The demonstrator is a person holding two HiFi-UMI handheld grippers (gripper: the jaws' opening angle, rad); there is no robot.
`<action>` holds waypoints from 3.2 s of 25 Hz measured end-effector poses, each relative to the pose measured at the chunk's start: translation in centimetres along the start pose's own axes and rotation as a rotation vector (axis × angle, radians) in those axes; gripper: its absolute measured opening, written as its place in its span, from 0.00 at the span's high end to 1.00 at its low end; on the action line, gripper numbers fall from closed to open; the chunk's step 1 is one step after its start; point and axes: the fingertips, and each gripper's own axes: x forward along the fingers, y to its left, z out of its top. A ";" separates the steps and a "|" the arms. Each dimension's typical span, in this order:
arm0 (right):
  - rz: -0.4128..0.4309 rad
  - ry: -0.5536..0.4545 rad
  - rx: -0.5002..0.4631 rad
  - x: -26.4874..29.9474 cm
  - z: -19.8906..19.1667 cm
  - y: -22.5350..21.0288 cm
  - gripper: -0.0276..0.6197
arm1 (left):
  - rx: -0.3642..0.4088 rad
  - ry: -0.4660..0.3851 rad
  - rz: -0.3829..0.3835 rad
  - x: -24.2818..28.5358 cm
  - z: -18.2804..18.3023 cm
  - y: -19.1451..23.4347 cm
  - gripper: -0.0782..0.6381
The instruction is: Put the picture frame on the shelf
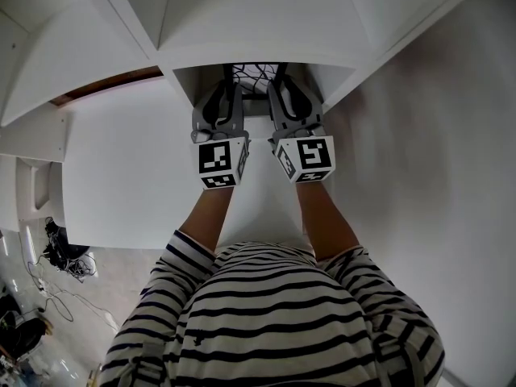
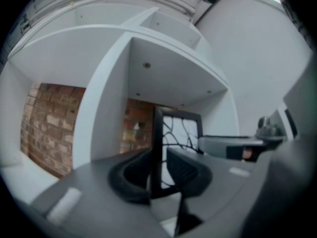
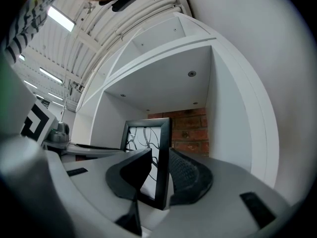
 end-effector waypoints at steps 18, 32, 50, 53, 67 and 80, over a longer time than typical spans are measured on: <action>-0.002 0.013 -0.009 -0.7 0.1 0.2 0.84 | -0.009 0.040 0.006 -0.2 -0.4 -0.2 0.77; -0.023 0.036 0.002 -0.9 -0.6 0.0 0.83 | -0.007 0.061 0.009 -0.5 -0.9 0.1 0.75; 0.061 0.056 0.176 -3.6 -1.4 1.0 0.83 | -0.144 0.049 -0.074 -4.0 -1.1 -1.7 0.75; 0.099 0.048 0.303 -4.6 -1.1 1.1 0.83 | -0.195 0.030 -0.117 -4.4 -0.6 -3.3 0.75; 0.345 0.007 0.568 -11.2 0.8 1.8 0.94 | -0.284 0.007 -0.314 -7.7 -0.9 -11.1 0.88; 0.461 0.077 0.457 -15.1 -0.9 3.9 0.94 | -0.296 0.042 -0.388 -11.0 -2.2 -14.7 0.88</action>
